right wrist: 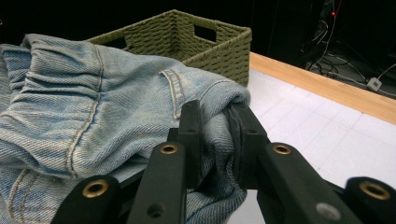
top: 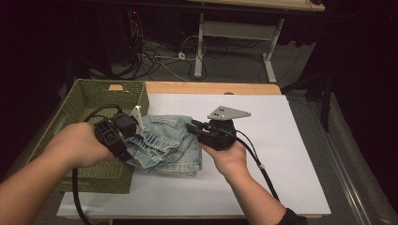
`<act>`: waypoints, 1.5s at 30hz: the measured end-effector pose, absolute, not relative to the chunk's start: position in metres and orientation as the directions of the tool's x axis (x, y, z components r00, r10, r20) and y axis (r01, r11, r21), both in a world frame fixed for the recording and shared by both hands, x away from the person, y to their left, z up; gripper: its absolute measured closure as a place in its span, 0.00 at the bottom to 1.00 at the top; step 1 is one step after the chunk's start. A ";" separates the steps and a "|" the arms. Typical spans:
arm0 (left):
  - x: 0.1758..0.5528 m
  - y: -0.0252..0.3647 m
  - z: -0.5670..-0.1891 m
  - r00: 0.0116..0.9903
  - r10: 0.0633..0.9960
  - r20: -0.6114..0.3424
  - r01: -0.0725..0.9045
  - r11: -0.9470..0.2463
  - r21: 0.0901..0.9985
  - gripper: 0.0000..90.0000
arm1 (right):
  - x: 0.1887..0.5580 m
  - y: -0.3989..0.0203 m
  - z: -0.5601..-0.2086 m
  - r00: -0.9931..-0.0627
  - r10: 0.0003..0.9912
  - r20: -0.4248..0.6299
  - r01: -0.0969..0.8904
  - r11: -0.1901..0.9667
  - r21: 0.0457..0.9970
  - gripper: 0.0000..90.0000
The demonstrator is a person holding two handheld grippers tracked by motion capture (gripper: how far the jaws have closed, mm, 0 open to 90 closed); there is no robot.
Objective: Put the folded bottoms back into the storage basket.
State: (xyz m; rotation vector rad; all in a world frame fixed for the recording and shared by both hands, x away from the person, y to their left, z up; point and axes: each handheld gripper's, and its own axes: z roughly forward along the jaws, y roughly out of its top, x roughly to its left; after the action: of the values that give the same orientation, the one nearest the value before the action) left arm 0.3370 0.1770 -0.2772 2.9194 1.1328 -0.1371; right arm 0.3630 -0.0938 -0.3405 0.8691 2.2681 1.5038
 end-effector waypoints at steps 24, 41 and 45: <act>0.324 0.250 -0.276 0.669 0.740 -0.070 0.741 -0.671 -0.010 0.87 | 0.370 -0.026 -0.340 -0.826 0.555 0.093 0.302 0.297 0.906 0.86; 0.320 0.303 -0.288 0.633 0.772 -0.051 0.773 -0.634 0.001 0.87 | 0.376 0.029 -0.349 -0.846 0.526 0.084 0.294 0.330 0.897 0.86; 0.317 0.319 -0.290 0.618 0.785 -0.051 0.786 -0.618 0.003 0.87 | 0.376 0.045 -0.349 -0.856 0.510 0.079 0.285 0.339 0.897 0.86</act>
State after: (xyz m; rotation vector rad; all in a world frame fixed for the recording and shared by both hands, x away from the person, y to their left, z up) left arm 0.3167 0.3186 -0.2901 2.8028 1.3607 -0.0687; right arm 0.3756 0.0447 -0.3491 0.7211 2.3859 1.5295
